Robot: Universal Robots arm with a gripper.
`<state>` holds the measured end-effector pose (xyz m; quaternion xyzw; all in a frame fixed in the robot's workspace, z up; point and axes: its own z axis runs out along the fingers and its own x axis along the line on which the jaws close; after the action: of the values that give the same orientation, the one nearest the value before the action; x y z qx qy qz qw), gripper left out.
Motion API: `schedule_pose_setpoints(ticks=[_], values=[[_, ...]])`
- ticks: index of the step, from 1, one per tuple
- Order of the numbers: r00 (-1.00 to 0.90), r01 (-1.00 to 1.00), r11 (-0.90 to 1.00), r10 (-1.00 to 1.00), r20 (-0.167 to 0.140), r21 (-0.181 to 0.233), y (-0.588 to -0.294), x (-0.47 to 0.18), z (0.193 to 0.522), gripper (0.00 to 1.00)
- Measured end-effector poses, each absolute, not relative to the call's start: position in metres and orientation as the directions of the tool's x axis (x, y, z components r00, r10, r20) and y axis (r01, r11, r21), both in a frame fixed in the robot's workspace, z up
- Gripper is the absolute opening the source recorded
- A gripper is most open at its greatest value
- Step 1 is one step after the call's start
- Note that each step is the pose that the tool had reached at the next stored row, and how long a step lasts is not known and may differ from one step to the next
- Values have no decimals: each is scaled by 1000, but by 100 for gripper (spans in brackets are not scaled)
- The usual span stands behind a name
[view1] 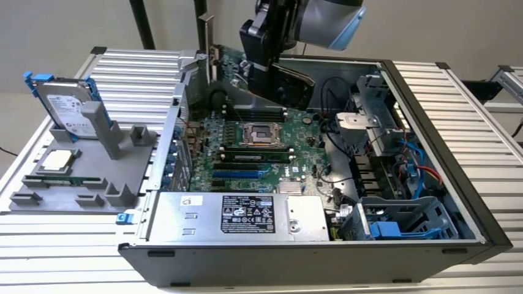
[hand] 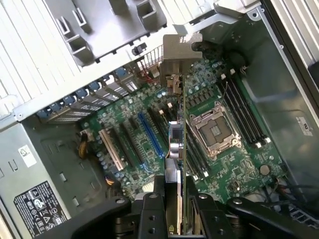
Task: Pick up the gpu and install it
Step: 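Insert the gpu into the slot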
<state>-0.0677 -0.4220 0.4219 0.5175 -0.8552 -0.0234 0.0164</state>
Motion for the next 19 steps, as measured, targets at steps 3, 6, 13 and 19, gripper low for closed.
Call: schedule_pose_setpoints(ticks=[3,6,13,19], values=[[-432,-900,431,-902,4,57,-422,-68,422,0],[-399,-915,399,-917,4,57,-422,-68,422,0],[-325,-944,325,-946,4,57,-422,-68,422,0],[-263,-963,262,-965,4,57,-422,-68,422,0]])
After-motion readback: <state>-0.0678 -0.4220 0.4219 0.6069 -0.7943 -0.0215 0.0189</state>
